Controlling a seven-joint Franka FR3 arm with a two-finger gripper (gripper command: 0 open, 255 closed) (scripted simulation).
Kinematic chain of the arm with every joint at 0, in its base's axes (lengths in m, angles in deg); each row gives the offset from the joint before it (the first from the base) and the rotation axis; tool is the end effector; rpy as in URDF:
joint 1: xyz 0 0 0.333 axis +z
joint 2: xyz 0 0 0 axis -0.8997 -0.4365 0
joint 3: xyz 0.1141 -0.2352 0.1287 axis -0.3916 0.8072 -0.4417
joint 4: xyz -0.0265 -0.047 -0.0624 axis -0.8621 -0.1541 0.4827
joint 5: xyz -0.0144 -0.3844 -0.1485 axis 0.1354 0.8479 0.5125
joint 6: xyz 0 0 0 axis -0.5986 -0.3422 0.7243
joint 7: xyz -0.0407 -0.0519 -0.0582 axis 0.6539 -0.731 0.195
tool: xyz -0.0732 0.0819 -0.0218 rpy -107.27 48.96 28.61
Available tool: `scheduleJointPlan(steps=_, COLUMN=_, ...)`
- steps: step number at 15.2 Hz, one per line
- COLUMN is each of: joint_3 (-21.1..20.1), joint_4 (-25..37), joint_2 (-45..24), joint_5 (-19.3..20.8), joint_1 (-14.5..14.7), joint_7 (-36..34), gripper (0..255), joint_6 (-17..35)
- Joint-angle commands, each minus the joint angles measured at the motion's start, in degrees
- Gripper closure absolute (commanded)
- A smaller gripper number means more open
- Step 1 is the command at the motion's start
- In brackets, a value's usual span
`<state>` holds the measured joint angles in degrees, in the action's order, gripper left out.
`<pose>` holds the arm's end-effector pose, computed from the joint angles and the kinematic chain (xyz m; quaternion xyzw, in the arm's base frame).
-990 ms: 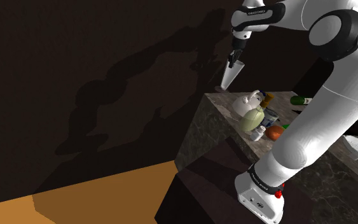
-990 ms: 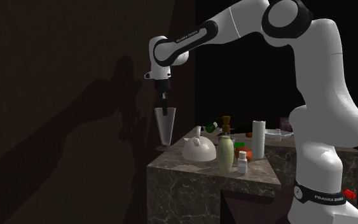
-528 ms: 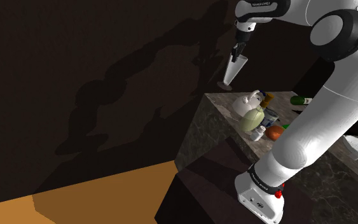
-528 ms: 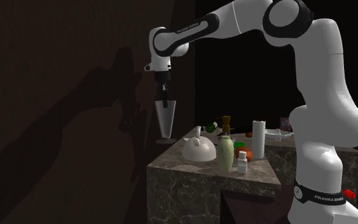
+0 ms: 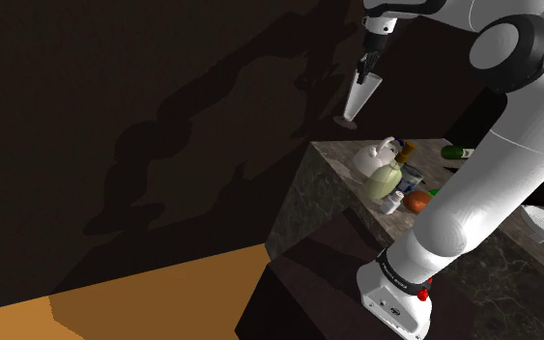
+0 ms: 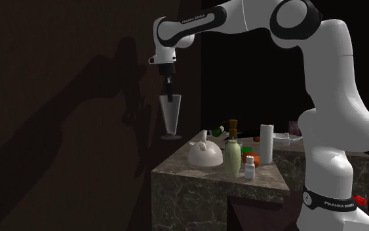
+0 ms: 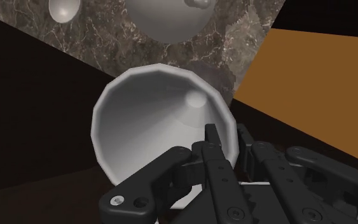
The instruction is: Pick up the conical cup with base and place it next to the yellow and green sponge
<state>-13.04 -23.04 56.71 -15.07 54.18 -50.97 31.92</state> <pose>0.5336 -0.3062 0.5442 0.9934 0.0689 -0.0460 0.0796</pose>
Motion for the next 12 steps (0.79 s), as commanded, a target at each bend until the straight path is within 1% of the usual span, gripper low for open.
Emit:
scheduleJointPlan(steps=1, joint_3=0.0, joint_4=1.7, joint_2=-0.2, joint_5=-0.1, joint_1=0.0, joint_7=0.3, gripper=255, joint_6=-1.4)
scheduleJointPlan(steps=12, joint_3=0.3, joint_4=13.9, joint_2=-3.0, joint_5=-1.1, joint_1=-0.6, joint_7=2.3, gripper=255, joint_6=-10.8)
